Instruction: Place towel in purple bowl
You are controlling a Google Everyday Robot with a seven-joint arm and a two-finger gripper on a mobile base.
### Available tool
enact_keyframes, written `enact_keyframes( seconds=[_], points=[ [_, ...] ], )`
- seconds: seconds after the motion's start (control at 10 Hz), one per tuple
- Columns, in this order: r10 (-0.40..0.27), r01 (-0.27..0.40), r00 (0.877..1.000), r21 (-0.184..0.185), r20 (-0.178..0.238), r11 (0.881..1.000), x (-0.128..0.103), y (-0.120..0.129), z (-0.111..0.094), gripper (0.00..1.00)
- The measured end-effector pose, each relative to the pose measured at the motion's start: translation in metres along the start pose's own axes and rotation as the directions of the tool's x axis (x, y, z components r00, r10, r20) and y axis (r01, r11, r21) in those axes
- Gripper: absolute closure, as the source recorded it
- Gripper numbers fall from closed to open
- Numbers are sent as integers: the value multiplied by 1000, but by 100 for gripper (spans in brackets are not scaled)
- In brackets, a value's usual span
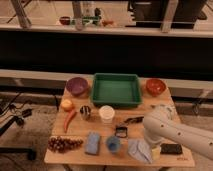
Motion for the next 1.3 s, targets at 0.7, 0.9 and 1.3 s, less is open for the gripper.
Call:
enact_keyframes(
  seconds=[0.7, 0.9, 1.3],
  points=[
    [8, -8, 1000, 2, 16, 1000, 2, -4, 17, 20],
    [14, -13, 1000, -6, 25, 1000, 3, 2, 24, 20],
    [29, -29, 998, -16, 53, 999, 5, 15, 33, 20]
  ],
)
